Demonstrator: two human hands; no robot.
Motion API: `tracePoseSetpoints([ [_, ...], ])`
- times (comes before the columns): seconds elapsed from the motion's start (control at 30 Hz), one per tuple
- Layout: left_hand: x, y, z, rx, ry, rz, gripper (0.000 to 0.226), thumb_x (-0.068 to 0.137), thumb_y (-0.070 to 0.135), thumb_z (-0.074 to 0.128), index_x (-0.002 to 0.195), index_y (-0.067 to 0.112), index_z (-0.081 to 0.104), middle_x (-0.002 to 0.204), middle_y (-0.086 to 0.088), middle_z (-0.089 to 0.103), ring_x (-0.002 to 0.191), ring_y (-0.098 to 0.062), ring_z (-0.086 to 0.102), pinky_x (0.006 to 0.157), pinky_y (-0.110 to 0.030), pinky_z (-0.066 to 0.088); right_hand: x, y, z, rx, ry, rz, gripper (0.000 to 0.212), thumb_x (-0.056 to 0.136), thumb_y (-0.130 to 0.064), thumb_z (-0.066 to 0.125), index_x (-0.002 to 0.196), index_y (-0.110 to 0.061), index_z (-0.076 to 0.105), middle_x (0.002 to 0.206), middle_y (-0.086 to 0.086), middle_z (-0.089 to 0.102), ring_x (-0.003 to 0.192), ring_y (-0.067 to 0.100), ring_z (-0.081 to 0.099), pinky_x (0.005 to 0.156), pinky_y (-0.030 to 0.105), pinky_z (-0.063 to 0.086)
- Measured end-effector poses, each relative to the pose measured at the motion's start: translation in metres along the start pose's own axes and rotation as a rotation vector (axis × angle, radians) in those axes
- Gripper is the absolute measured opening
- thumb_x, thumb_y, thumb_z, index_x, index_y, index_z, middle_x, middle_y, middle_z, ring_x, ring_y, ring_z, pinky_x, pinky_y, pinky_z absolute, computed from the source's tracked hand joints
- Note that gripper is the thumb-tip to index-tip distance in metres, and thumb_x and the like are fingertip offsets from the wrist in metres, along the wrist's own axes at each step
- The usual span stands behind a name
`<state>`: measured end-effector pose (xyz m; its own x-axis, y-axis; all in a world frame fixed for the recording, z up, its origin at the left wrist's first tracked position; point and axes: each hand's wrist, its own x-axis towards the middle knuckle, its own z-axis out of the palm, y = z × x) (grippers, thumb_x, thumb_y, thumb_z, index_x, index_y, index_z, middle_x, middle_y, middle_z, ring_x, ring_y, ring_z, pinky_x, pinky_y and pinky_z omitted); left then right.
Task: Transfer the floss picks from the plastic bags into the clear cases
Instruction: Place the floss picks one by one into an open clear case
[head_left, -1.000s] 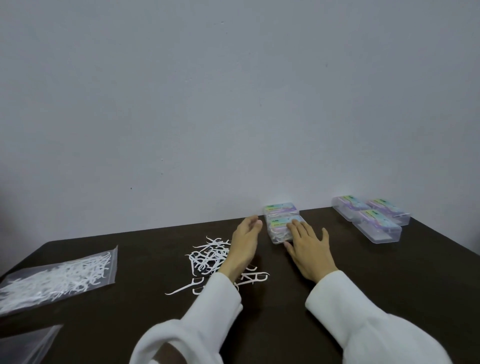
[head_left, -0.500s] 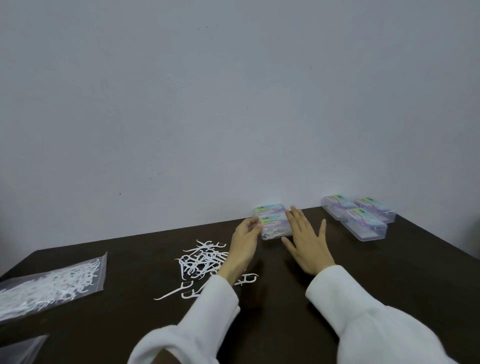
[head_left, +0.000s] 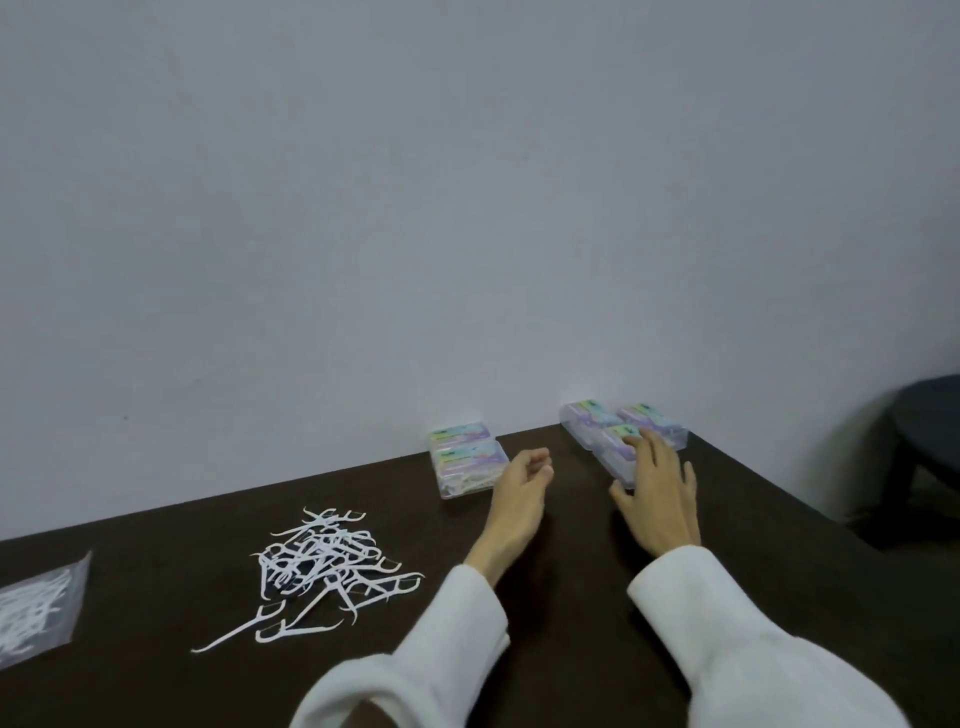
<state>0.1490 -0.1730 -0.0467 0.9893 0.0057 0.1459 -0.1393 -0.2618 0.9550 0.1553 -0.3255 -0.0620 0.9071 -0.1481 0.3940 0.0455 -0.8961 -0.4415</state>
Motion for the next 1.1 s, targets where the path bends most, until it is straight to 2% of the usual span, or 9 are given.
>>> tracePoseSetpoints([
  [0.1,0.011,0.002,0.015,-0.015,0.022,0.013,0.031,0.098,0.008,0.045,0.128,0.007,0.052,0.126,-0.003,0.057,0.117,-0.01,0.05,0.09,-0.013,0.034,0.006,0.004,0.004,0.005,-0.02,0.004,0.062,0.091,-0.03,0.054,0.143,-0.014,0.024,0.151,0.006,0.023,0.141,0.022,0.021,0.117,0.043,0.016],
  [0.2,0.016,-0.001,0.025,-0.006,0.012,0.022,0.031,0.098,0.009,0.045,0.127,0.007,0.053,0.126,-0.005,0.058,0.114,-0.009,0.051,0.089,-0.013,0.035,0.01,0.005,0.008,0.035,-0.048,0.033,0.059,0.091,-0.035,0.054,0.14,-0.016,0.028,0.151,0.01,0.023,0.139,0.025,0.025,0.113,0.04,0.026],
  [0.3,0.016,-0.005,0.026,0.006,-0.003,0.042,0.03,0.098,0.008,0.045,0.127,0.008,0.053,0.125,-0.004,0.058,0.113,-0.007,0.051,0.086,-0.008,0.036,0.011,0.007,0.007,-0.04,0.025,0.066,0.048,0.093,-0.037,0.049,0.133,-0.016,0.035,0.142,0.01,0.034,0.129,0.023,0.036,0.104,0.036,0.036],
  [0.43,0.009,-0.008,0.016,-0.001,0.022,0.062,0.029,0.098,0.008,0.044,0.125,0.011,0.053,0.118,0.0,0.057,0.111,-0.006,0.051,0.077,0.0,0.037,0.01,0.005,0.002,-0.178,0.06,0.118,0.045,0.093,-0.042,0.047,0.129,-0.018,0.037,0.135,0.01,0.039,0.121,0.025,0.04,0.098,0.037,0.036],
  [0.67,-0.019,-0.021,-0.021,0.287,-0.05,0.142,0.031,0.098,0.01,0.043,0.125,0.021,0.054,0.131,0.003,0.052,0.119,-0.006,0.046,0.099,-0.018,0.034,-0.01,-0.019,0.002,0.066,-0.051,0.062,0.06,0.084,-0.041,0.062,0.132,-0.015,0.035,0.133,0.011,0.034,0.117,0.023,0.047,0.098,0.035,0.043],
  [0.8,-0.035,-0.024,-0.046,0.364,0.016,0.204,0.033,0.096,0.005,0.044,0.126,0.015,0.054,0.131,0.001,0.054,0.12,-0.007,0.047,0.098,-0.013,0.03,-0.027,-0.041,0.003,0.183,-0.039,-0.019,0.057,0.085,-0.04,0.061,0.131,-0.016,0.037,0.133,0.008,0.034,0.114,0.02,0.049,0.094,0.03,0.044],
  [0.93,-0.052,-0.026,-0.072,0.38,0.152,0.306,0.028,0.094,0.003,0.046,0.119,0.01,0.057,0.122,-0.001,0.059,0.109,-0.003,0.05,0.09,-0.002,0.032,-0.042,-0.057,0.005,0.449,-0.034,-0.154,0.048,0.085,-0.029,0.062,0.127,-0.016,0.041,0.132,0.004,0.037,0.115,0.018,0.048,0.09,0.024,0.04],
  [1.03,-0.062,-0.029,-0.087,0.421,0.252,0.388,0.025,0.099,0.019,0.045,0.12,0.012,0.055,0.119,-0.001,0.056,0.11,-0.009,0.051,0.099,-0.023,0.039,-0.052,-0.071,0.006,0.637,-0.039,-0.217,0.052,0.086,-0.021,0.064,0.13,-0.014,0.038,0.132,0.002,0.039,0.116,0.009,0.042,0.089,0.015,0.035],
  [1.1,-0.066,-0.032,-0.096,0.513,0.285,0.476,0.035,0.098,0.036,0.041,0.125,0.017,0.053,0.119,0.0,0.051,0.113,-0.011,0.049,0.1,-0.027,0.039,-0.058,-0.081,0.008,0.72,-0.049,-0.232,0.053,0.085,-0.02,0.065,0.129,-0.015,0.037,0.128,-0.001,0.041,0.113,0.005,0.041,0.082,0.003,0.033],
])
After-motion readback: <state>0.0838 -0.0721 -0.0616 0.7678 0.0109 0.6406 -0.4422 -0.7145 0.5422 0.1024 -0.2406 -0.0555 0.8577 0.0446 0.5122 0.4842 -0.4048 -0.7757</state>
